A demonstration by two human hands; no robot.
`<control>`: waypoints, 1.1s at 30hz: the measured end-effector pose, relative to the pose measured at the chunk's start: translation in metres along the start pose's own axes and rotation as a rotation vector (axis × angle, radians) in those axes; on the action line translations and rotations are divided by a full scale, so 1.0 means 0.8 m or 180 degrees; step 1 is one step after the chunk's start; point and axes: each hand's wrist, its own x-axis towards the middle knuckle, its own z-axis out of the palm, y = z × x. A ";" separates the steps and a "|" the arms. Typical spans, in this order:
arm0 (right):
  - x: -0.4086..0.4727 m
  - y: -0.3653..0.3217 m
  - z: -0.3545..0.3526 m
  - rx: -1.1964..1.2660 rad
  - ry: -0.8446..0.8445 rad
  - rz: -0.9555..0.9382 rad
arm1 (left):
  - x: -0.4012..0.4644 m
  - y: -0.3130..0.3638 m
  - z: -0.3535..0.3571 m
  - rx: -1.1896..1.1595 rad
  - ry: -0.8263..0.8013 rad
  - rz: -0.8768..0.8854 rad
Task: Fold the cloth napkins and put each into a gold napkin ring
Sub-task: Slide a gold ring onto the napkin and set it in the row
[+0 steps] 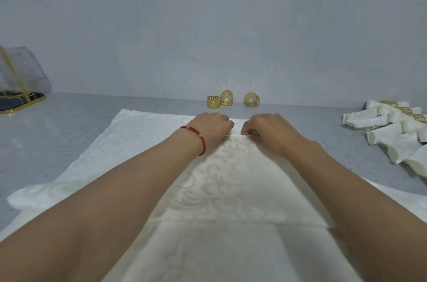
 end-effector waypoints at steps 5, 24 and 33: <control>-0.028 -0.004 0.017 0.0921 0.0794 0.0611 | -0.018 -0.003 0.036 -0.1456 0.0789 -0.1129; -0.031 -0.002 0.016 0.0708 0.0780 0.0583 | -0.031 0.000 0.031 -0.0285 0.0822 -0.1210; -0.045 0.005 0.004 0.0015 0.0474 -0.0054 | -0.052 0.001 0.011 -0.0678 0.0469 -0.0882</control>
